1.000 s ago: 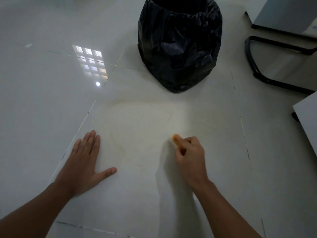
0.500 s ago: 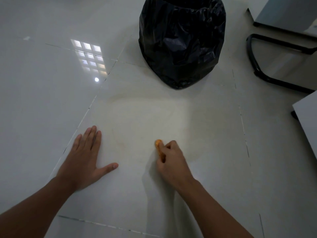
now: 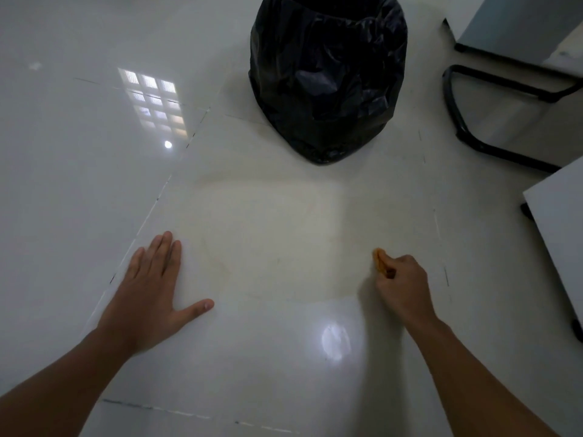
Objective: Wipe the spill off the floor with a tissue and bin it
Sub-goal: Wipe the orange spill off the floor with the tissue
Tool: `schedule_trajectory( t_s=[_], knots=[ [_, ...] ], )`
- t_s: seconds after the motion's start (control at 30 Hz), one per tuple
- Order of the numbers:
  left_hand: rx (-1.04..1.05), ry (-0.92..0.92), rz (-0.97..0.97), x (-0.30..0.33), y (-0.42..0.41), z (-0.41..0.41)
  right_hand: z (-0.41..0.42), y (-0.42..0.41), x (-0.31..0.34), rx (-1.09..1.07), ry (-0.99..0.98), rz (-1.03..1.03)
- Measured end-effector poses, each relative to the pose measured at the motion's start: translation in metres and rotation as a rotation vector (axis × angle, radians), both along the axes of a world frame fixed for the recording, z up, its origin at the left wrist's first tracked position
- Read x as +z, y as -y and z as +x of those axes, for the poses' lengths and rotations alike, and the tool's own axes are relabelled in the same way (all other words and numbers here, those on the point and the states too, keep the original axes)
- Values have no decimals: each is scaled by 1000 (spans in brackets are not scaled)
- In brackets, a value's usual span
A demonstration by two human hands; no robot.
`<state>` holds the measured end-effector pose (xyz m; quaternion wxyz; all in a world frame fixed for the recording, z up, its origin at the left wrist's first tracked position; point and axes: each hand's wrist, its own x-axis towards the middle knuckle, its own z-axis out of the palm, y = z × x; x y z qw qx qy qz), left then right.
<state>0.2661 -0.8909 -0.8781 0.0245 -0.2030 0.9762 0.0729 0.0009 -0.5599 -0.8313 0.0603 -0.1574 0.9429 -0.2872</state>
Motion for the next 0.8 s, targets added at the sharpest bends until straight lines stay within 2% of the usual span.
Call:
schedule_trajectory(
  t_s=[0.17, 0.3, 0.4, 0.47, 0.63, 0.8],
  knots=[
    [-1, 10, -1, 2, -1, -1, 61, 40, -14, 192, -123, -42],
    [-6, 25, 3, 3, 0, 0, 107, 84, -17, 386, -18, -93],
    [-24, 49, 11, 3, 2, 2, 98, 90, -10, 350, -2, -143],
    [-51, 55, 21, 5, 6, 4, 82, 81, -5, 344, 16, -87],
    [-133, 59, 19, 12, 13, 13, 66, 81, 1, 609, 113, 113],
    [-124, 48, 39, 14, 10, 13, 77, 114, 6, 716, 122, 179]
  ],
)
